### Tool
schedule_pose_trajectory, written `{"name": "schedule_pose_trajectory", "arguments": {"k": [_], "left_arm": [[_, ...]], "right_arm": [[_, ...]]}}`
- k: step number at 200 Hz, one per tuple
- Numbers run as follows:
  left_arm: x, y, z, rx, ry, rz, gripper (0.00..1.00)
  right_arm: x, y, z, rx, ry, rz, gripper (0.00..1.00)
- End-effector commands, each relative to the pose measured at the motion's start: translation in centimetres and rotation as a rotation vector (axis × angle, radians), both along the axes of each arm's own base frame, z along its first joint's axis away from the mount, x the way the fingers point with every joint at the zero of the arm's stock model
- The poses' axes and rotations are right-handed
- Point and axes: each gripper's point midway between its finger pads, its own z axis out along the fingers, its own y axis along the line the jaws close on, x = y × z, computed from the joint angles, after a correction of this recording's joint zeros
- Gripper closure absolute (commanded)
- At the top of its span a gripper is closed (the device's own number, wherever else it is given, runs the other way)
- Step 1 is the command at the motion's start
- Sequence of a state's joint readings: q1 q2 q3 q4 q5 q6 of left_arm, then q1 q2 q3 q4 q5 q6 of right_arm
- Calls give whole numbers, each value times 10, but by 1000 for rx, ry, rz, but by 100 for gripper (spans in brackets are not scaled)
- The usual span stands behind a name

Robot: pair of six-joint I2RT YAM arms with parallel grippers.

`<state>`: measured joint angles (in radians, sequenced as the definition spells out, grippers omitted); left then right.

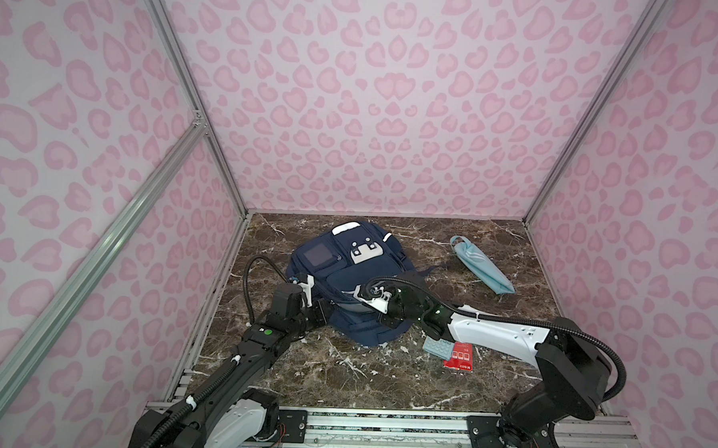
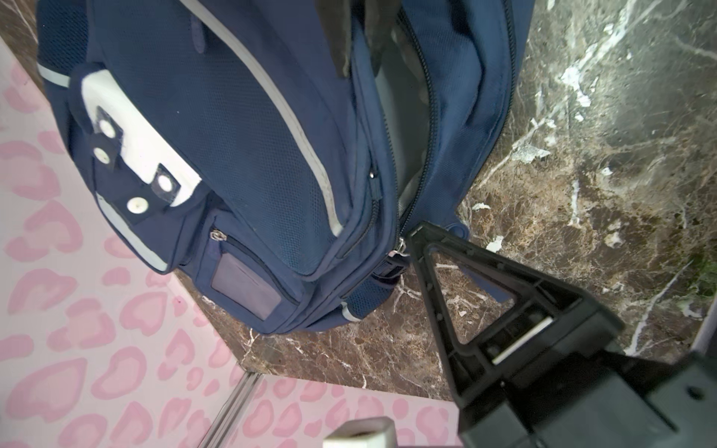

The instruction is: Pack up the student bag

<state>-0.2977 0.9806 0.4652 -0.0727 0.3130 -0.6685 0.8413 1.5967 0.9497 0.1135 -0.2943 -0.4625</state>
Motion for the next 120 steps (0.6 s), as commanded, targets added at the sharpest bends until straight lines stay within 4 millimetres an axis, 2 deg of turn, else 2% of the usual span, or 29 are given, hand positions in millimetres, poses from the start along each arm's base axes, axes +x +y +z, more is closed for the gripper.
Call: {"name": "schedule_pose_trajectory", "arguments": {"k": [1, 17, 28, 42, 55, 69, 82, 94, 98, 104, 111, 120], "left_arm": [[12, 50, -14, 185, -24, 231, 97], [6, 38, -7, 175, -36, 182, 97], [0, 29, -5, 161, -32, 156, 97], [-10, 17, -8, 136, -13, 131, 97], [-21, 7, -15, 109, 7, 118, 96], [-31, 1, -26, 88, 38, 105, 89], [-37, 6, -37, 101, 70, 122, 78], [-38, 13, -36, 128, 62, 146, 65], [-38, 15, -35, 138, 57, 150, 56], [-37, 18, -29, 149, 42, 157, 44], [-36, 21, -23, 162, 27, 164, 26], [-35, 25, -12, 178, 3, 174, 11]], "right_arm": [[5, -23, -23, -108, 55, -88, 100], [12, -20, -25, -129, 45, -117, 100], [17, -20, -25, -144, 25, -142, 95], [26, -21, -22, -152, -21, -198, 80], [30, -23, -16, -135, -59, -238, 72], [28, -24, -11, -102, -61, -256, 64], [22, -27, -6, -75, -46, -280, 55], [16, -34, -2, -52, -30, -318, 44], [14, -37, -1, -47, -22, -332, 38], [11, -41, 3, -34, -15, -357, 36], [8, -49, 4, -21, 4, -396, 12], [5, -59, 8, -3, 25, -443, 1]]}}
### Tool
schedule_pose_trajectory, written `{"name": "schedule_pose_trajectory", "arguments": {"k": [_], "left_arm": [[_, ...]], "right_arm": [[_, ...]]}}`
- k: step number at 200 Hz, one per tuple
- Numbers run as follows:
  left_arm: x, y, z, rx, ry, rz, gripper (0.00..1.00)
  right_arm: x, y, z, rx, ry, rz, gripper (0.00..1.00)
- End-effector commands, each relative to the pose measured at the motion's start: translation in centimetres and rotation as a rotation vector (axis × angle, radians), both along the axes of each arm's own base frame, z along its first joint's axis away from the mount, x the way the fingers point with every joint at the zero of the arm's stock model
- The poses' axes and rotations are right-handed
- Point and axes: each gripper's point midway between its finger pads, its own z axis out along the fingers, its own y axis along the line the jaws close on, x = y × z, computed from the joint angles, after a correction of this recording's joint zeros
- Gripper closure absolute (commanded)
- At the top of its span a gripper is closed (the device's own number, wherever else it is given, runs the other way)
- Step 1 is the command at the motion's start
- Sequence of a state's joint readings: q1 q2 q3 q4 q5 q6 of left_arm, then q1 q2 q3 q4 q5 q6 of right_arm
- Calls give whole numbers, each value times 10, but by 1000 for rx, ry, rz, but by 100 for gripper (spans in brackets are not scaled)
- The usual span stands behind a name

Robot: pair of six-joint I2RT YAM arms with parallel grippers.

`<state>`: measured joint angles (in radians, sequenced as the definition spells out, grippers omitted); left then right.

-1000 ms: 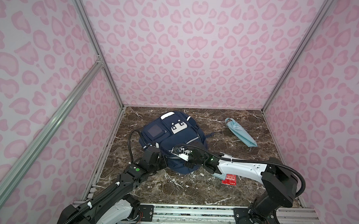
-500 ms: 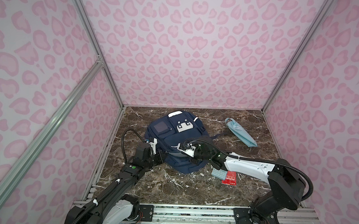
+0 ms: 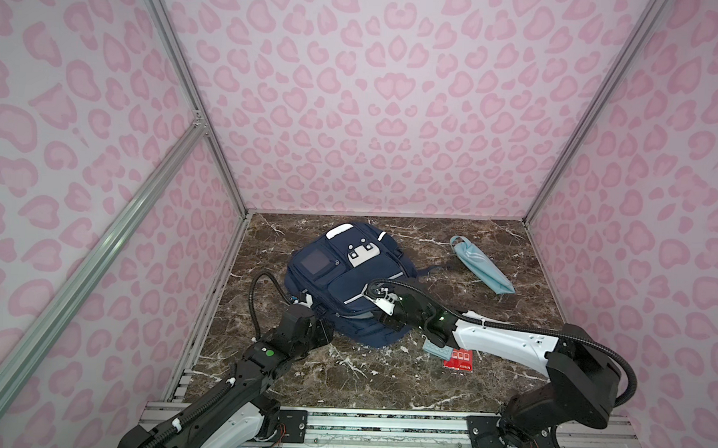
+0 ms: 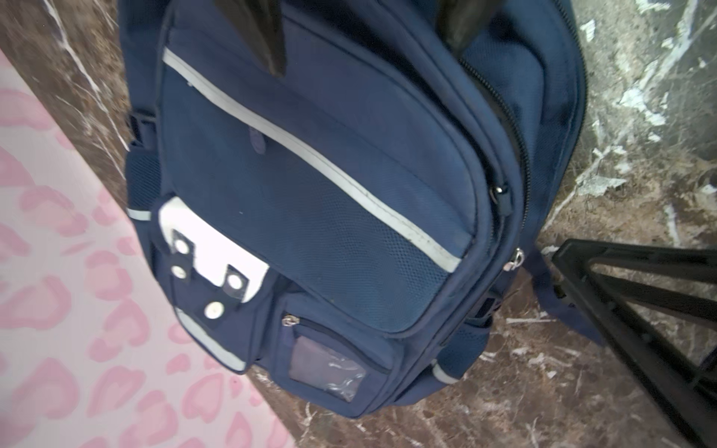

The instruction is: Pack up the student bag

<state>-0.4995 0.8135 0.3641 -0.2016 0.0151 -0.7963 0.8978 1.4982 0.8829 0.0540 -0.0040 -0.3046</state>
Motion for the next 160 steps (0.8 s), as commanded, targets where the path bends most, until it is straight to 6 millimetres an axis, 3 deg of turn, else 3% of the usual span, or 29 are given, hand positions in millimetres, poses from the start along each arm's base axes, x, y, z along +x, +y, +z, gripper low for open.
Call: {"name": "schedule_pose_trajectory", "arguments": {"k": [1, 12, 36, 59, 74, 107, 138, 146, 160], "left_arm": [[4, 16, 18, 64, -40, 65, 10], [7, 20, 34, 96, -75, 70, 4], [10, 17, 64, 169, -129, 38, 2], [13, -13, 86, 185, -182, -79, 2], [14, -39, 94, 175, -209, -164, 2], [12, -105, 108, 161, -243, -367, 2], [8, -167, 104, 93, -214, -516, 10], [8, -180, 101, 102, -200, -538, 10], [9, -201, 95, 118, -181, -582, 12]], "right_arm": [[2, -26, 8, 57, 23, -180, 0], [1, -43, 14, 91, 36, -277, 0], [-4, -82, 29, 196, 62, -490, 0], [-6, -129, 44, 273, 58, -684, 0], [-3, -157, 42, 326, 113, -772, 0], [9, -201, 6, 424, 368, -909, 1], [29, -249, -23, 458, 463, -1070, 12], [34, -251, -32, 494, 519, -1076, 20], [39, -237, -45, 543, 630, -990, 30]]}}
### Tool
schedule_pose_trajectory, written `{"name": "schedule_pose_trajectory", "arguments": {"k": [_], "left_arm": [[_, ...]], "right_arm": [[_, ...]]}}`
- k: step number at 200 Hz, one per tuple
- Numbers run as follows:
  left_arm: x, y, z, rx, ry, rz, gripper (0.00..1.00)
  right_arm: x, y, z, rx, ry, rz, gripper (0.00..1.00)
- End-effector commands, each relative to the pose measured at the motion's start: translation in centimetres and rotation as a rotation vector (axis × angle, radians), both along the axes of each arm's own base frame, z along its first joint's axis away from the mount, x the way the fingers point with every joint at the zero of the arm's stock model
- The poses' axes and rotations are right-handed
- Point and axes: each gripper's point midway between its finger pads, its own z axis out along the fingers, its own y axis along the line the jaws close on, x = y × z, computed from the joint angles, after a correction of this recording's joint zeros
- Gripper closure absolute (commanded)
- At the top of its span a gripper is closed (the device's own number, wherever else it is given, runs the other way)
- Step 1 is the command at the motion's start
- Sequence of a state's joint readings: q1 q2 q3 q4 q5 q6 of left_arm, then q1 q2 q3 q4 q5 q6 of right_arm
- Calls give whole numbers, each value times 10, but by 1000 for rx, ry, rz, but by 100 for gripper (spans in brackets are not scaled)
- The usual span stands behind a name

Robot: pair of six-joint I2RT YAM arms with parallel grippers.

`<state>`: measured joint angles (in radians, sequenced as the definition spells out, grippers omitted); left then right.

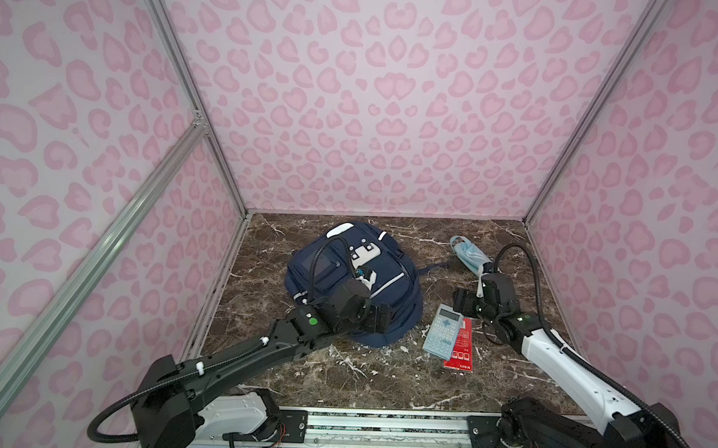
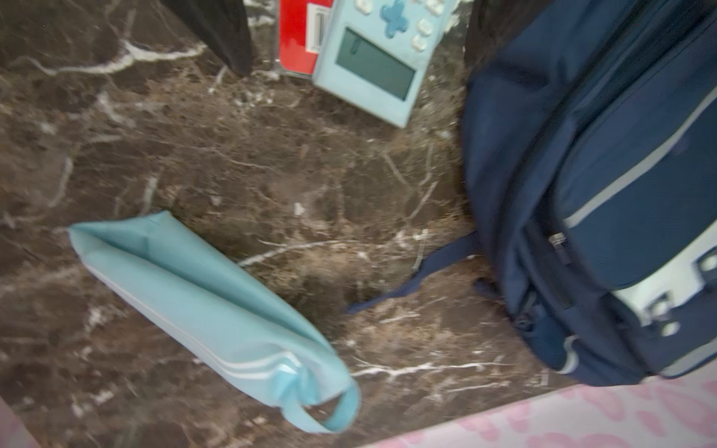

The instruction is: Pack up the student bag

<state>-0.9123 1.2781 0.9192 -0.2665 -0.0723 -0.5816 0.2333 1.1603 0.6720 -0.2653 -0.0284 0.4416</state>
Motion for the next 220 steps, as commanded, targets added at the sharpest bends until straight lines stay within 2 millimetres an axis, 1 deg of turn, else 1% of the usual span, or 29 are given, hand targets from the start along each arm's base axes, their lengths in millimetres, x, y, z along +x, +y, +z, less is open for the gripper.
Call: {"name": "schedule_pose_trajectory", "arguments": {"k": [1, 7, 16, 27, 48, 64, 77, 86, 103, 113, 127, 138, 155, 172, 188, 220], "left_arm": [[0, -39, 6, -30, -5, -99, 12], [1, -46, 4, -27, 2, -102, 12], [2, -53, -1, -31, 18, -109, 12], [5, -59, -6, -33, 28, -113, 13], [10, -64, -20, 1, 48, -104, 13], [11, -65, -28, 26, 66, -105, 14], [11, -66, -33, 31, 76, -102, 14], [11, -66, -35, 29, 79, -101, 14], [11, -67, -35, 24, 85, -100, 14], [11, -68, -34, 18, 83, -104, 14], [12, -70, -34, 20, 82, -106, 14], [13, -71, -34, 22, 82, -106, 14], [13, -70, -35, 26, 81, -103, 14], [13, -70, -35, 28, 80, -101, 14], [13, -69, -37, 30, 85, -98, 14], [11, -67, -42, 32, 94, -96, 14]], "right_arm": [[2, 29, -20, 209, 74, 119, 31], [4, 35, -30, 224, 105, 145, 34], [6, 42, -39, 239, 131, 173, 37], [10, 47, -50, 236, 155, 195, 40], [14, 43, -66, 208, 185, 171, 43], [11, 36, -74, 164, 218, 150, 44], [6, 34, -72, 150, 218, 144, 43], [2, 31, -68, 142, 206, 137, 40], [-2, 15, -59, 80, 190, 97, 37], [-5, 7, -58, 51, 196, 76, 36], [-7, 4, -61, 47, 213, 79, 36], [-10, 7, -65, 59, 229, 84, 36], [-12, 15, -72, 91, 241, 109, 36], [-8, 35, -67, 129, 200, 184, 37], [-7, 46, -61, 111, 176, 217, 37], [-5, 67, -67, 134, 189, 259, 38]]}}
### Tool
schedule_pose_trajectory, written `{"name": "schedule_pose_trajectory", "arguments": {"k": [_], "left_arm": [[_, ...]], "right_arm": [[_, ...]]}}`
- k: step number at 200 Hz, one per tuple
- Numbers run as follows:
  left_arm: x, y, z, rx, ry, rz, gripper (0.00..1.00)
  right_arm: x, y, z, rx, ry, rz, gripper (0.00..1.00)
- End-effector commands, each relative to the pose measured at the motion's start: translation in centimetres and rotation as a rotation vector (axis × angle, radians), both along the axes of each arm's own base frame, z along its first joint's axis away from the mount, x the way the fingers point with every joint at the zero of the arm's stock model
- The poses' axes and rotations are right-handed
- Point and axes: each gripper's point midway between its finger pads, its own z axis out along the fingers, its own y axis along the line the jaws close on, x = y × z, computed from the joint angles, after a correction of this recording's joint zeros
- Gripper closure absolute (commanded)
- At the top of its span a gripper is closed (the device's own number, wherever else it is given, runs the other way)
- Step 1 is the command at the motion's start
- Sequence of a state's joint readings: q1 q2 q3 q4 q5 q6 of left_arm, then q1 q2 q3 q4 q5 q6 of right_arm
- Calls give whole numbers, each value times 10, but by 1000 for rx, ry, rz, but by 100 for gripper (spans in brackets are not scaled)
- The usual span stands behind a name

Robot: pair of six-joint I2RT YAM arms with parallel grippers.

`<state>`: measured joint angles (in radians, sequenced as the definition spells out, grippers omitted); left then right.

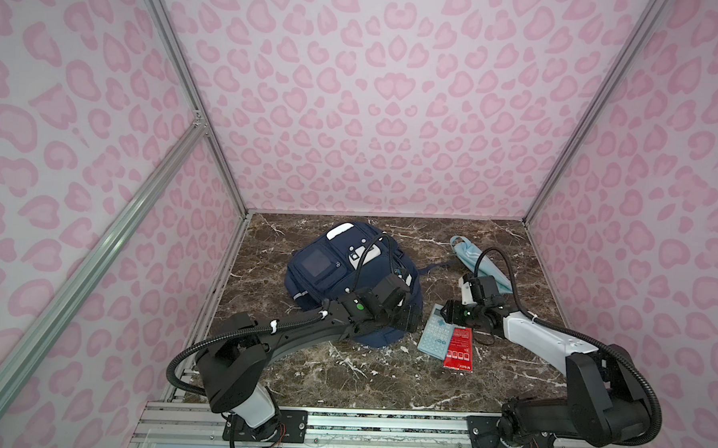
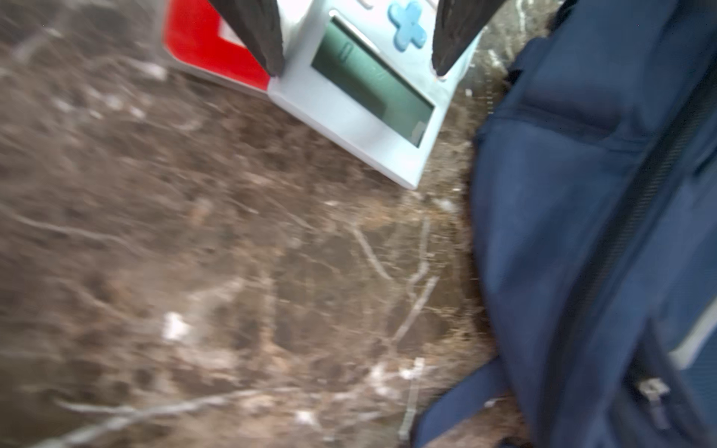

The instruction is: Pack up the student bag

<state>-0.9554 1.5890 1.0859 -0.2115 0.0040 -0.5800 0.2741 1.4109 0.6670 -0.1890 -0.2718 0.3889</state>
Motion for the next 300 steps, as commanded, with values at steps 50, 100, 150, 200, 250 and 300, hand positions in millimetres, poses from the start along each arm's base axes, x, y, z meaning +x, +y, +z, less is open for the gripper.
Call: {"name": "schedule_pose_trajectory", "arguments": {"k": [50, 100, 150, 200, 250, 300], "left_arm": [[2, 6, -6, 28, -9, 21, 13], [3, 7, -9, 37, -12, 26, 13], [22, 32, -13, 213, -100, 84, 13], [51, 64, -3, 442, -254, 144, 13], [76, 80, -24, 545, -276, 105, 14], [92, 78, -53, 645, -258, 76, 22]], "right_arm": [[6, 47, -6, 68, -6, 92, 40], [-12, 48, -15, 70, 41, 81, 41], [-8, -4, -2, 29, 1, -52, 21], [58, -43, 58, -37, -166, -136, 13], [131, -137, 61, -389, -76, -265, 3], [156, -151, 6, -568, 150, -92, 15]]}}
